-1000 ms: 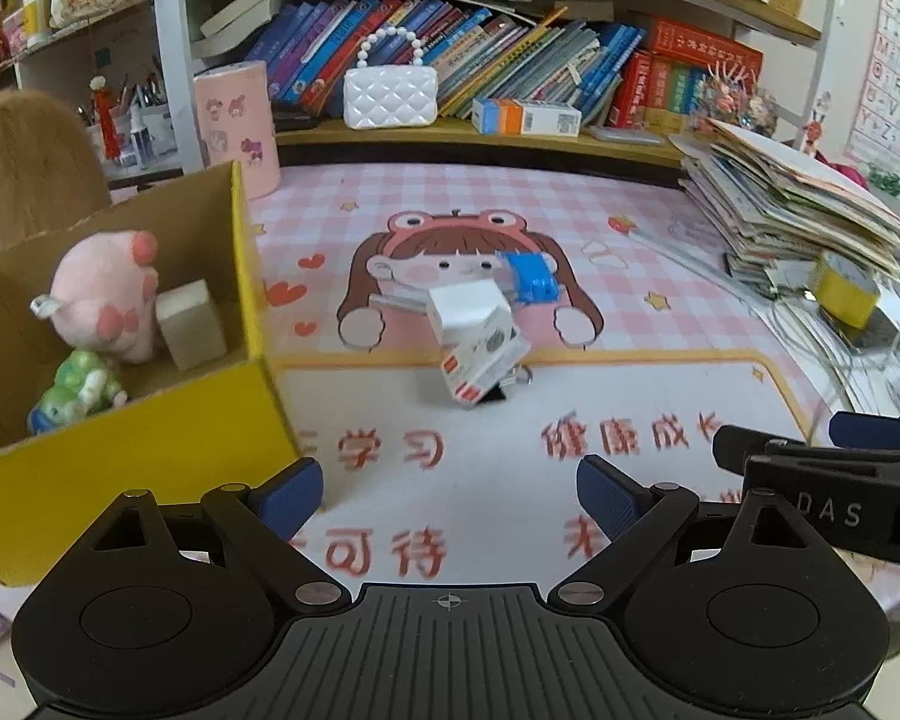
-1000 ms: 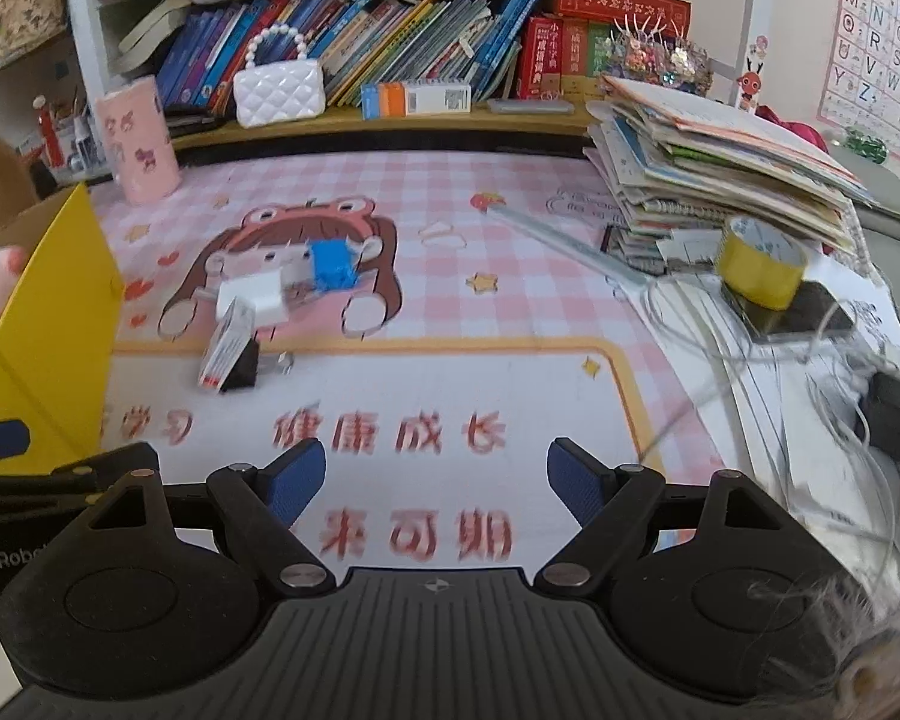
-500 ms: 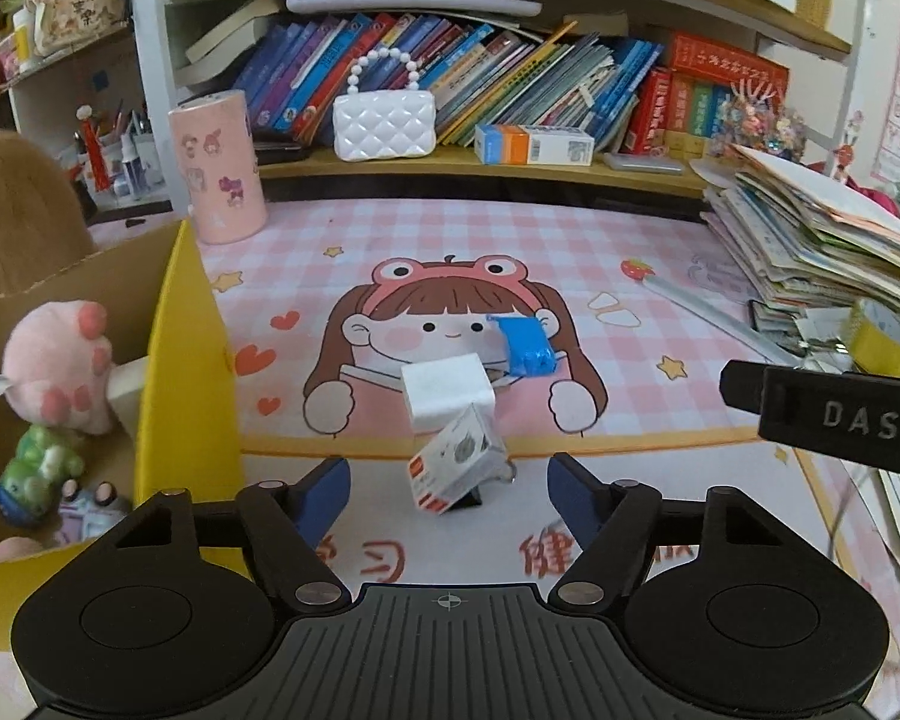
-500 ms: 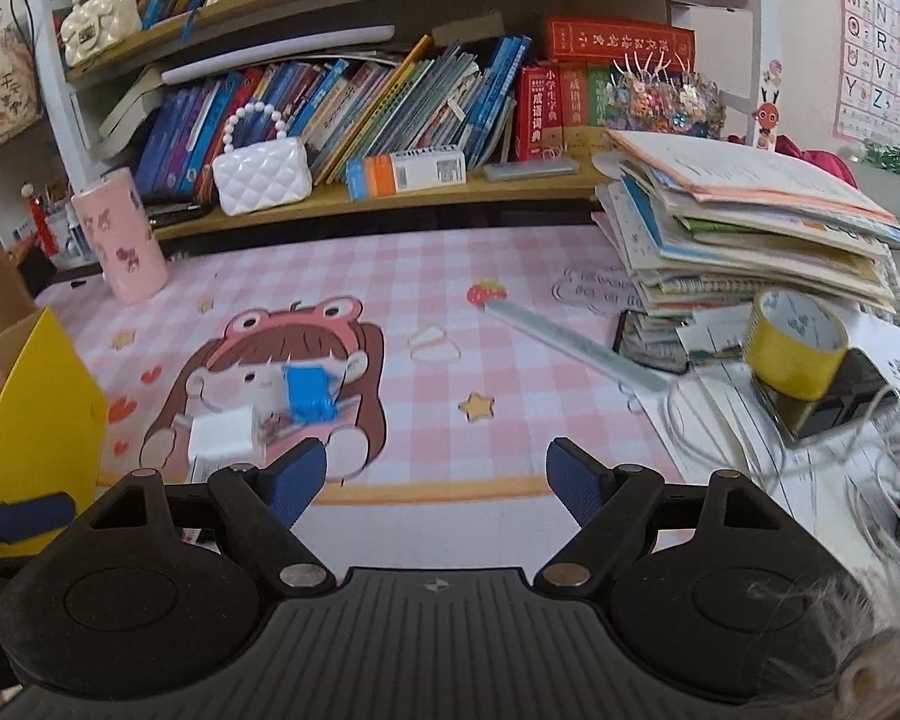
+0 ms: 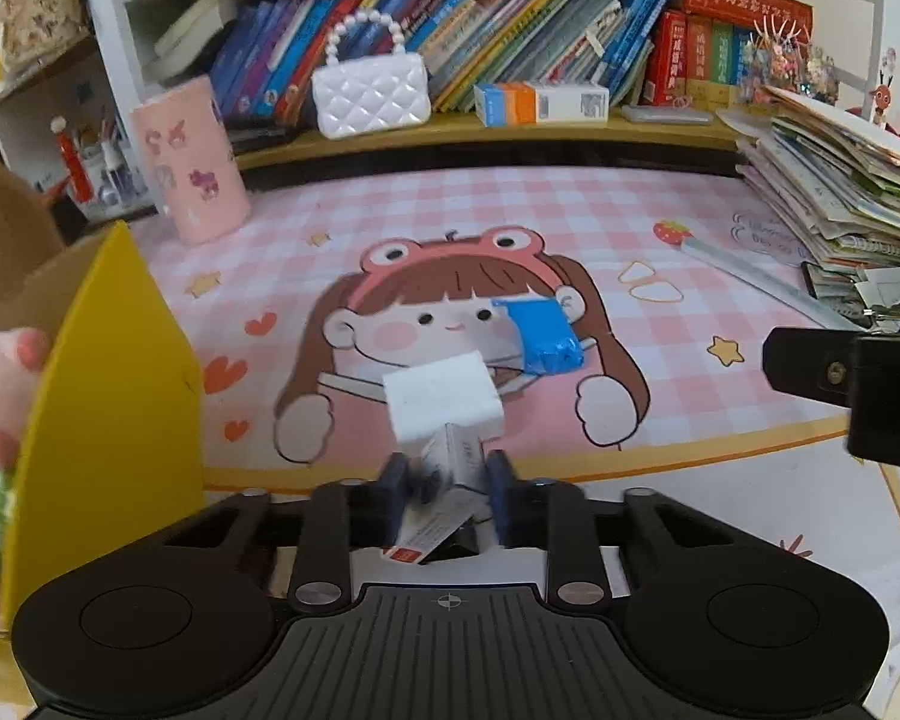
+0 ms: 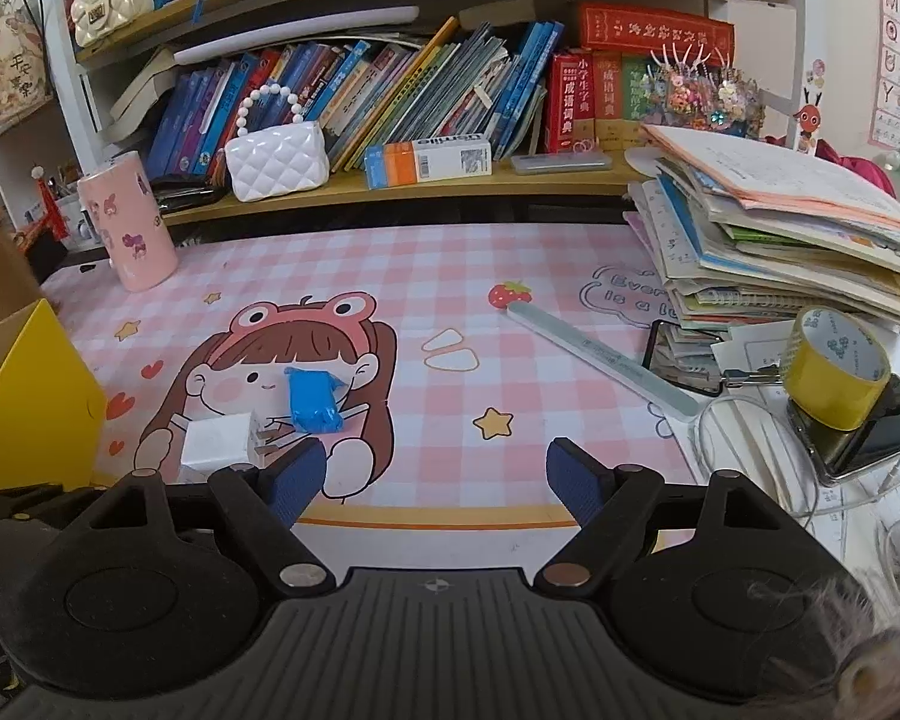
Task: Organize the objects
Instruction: 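Grasp small white box with left tool while right tool grasps black binder clip, then lift both held items off the mat toward the yellow box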
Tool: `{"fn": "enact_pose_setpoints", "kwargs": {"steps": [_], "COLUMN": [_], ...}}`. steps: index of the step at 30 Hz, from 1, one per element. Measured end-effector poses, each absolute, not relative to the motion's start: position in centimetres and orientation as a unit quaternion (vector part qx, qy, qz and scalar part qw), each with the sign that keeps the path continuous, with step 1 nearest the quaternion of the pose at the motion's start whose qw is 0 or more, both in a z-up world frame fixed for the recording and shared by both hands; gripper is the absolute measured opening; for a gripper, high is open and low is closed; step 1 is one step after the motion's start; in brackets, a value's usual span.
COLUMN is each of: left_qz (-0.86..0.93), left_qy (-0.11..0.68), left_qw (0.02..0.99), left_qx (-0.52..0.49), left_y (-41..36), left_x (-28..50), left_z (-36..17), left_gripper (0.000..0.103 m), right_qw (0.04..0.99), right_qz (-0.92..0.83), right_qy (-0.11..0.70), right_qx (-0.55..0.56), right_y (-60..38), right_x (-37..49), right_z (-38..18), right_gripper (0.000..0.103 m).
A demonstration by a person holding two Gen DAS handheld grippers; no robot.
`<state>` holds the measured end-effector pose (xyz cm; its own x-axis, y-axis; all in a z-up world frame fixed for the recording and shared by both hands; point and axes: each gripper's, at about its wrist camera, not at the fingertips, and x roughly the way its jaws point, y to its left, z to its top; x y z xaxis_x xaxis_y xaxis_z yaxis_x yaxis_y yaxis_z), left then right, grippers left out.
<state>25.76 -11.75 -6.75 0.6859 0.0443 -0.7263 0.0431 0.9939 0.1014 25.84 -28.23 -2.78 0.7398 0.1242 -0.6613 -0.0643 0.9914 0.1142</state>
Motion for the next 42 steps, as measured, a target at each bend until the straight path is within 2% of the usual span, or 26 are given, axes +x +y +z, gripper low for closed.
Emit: {"fn": "enact_pose_setpoints", "kwargs": {"steps": [3,9,18,21,23,30,32,37,42], "left_qz": [0.008,-0.001,0.009,0.015,0.015,0.011,0.007,0.006,0.003], "left_qy": [0.397,0.400,0.410,0.418,0.419,0.415,0.416,0.414,0.414], "left_qw": [0.917,0.916,0.910,0.906,0.904,0.903,0.903,0.904,0.903], "left_qx": [0.034,-0.008,-0.052,-0.070,-0.087,-0.108,-0.107,-0.106,-0.115], "left_y": [-10.4,-8.3,-6.9,-6.5,-6.1,-5.7,-5.8,-5.8,-5.5], "left_x": [24.9,21.9,20.5,20.5,20.4,20.0,20.0,19.9,19.9], "left_z": [-5.8,-4.2,-4.9,-5.5,-5.6,-5.3,-5.3,-5.1,-5.1], "left_gripper": [0.014,0.014,0.014,0.014,0.014,0.014,0.014,0.014,0.016], "right_qw": [0.927,0.915,0.888,0.874,0.862,0.812,0.799,0.788,0.822], "right_qz": [0.063,0.107,0.170,0.192,0.210,0.261,0.269,0.283,0.255], "right_qy": [0.366,0.385,0.422,0.437,0.447,0.487,0.497,0.498,0.471], "right_qx": [0.045,0.051,0.066,0.092,0.114,0.188,0.204,0.224,0.192], "right_y": [-27.9,-26.1,-24.1,-24.5,-24.7,-24.2,-24.1,-24.0,-24.4], "right_x": [26.3,27.1,26.5,26.1,26.0,26.5,26.6,26.4,26.0], "right_z": [-3.3,-4.7,-6.1,-6.3,-6.6,-7.9,-8.3,-8.2,-7.0], "right_gripper": [0.080,0.079,0.074,0.067,0.056,0.030,0.015,0.004,0.002]}}
